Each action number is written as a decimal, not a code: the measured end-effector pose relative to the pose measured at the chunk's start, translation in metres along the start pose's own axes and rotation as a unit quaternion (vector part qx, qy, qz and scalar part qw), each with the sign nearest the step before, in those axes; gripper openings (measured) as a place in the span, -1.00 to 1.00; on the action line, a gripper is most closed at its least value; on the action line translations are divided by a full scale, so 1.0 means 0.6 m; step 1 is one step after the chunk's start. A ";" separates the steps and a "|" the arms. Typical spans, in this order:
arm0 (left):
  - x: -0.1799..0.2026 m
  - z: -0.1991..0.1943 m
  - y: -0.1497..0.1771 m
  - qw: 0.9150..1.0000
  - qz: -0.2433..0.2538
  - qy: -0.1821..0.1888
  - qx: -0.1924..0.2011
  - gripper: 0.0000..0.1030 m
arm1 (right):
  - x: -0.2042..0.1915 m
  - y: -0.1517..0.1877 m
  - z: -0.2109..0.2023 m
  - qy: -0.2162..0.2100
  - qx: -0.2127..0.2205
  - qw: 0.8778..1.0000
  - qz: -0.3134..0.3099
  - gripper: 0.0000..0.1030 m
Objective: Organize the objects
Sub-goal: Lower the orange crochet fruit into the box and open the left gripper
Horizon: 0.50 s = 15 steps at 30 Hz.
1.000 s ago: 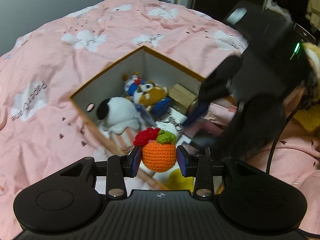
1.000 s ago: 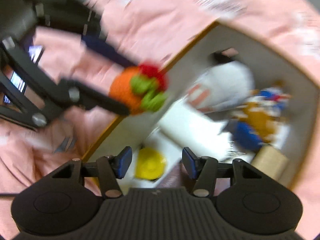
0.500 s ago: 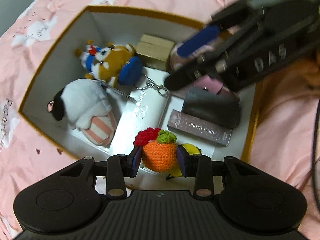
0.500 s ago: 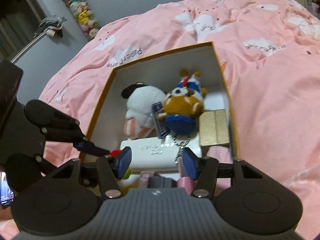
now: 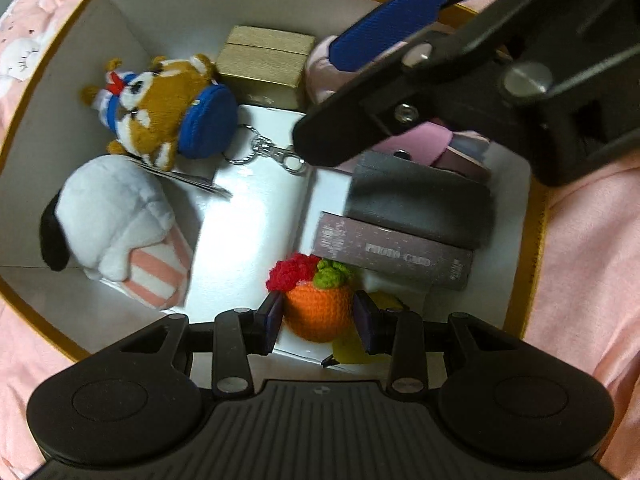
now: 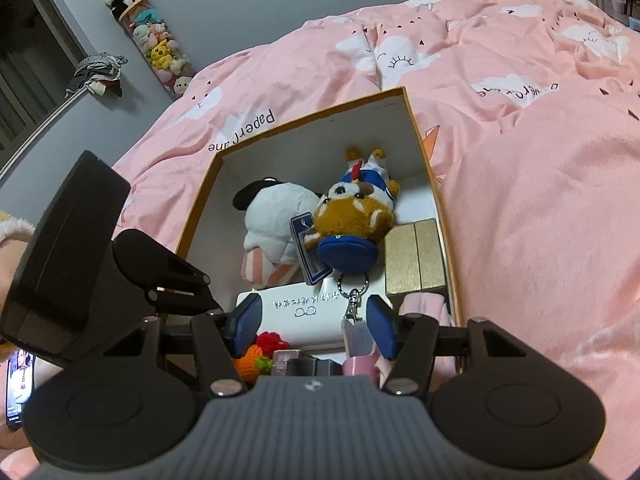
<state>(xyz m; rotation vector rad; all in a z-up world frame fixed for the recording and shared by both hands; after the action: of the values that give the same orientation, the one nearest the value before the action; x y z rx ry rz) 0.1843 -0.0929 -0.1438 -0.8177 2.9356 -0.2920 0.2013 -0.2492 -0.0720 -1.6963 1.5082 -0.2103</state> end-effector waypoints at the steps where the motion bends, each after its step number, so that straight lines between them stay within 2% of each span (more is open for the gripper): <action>1: 0.001 0.001 0.000 1.000 0.001 0.001 -0.002 -0.16 | 0.000 0.000 -0.001 0.000 0.001 1.000 0.000 0.16; 6: -0.003 0.002 0.004 1.000 -0.011 -0.013 -0.002 -0.09 | 0.001 0.002 -0.003 0.004 0.003 1.000 -0.004 0.17; 9: -0.009 -0.023 0.010 0.999 -0.031 -0.024 0.031 0.12 | 0.001 0.002 -0.008 0.010 0.005 1.000 -0.007 0.19; 12: -0.011 -0.058 0.019 0.996 -0.059 -0.026 0.065 0.13 | -0.004 0.001 -0.016 0.019 0.007 1.000 -0.011 0.29; 15: -0.007 -0.108 0.032 0.988 -0.096 -0.042 0.115 0.13 | -0.015 0.000 -0.029 0.026 0.013 0.999 -0.021 0.35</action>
<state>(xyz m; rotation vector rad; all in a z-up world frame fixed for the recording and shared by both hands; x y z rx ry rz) 0.1700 -0.0642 -0.0844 -1.0484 2.6828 -0.5831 0.1884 -0.2493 -0.0576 -1.7145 1.5022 -0.2958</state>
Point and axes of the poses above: each gripper's, at about its wrist camera, not at the fingertips, and z roughly the way its jaws point, x to its right, y to its underside, the point moved 4 cm from there along z, roughly the way its jaws point, and after that the axes turned 5 degrees about x, right-handed, at the moved point
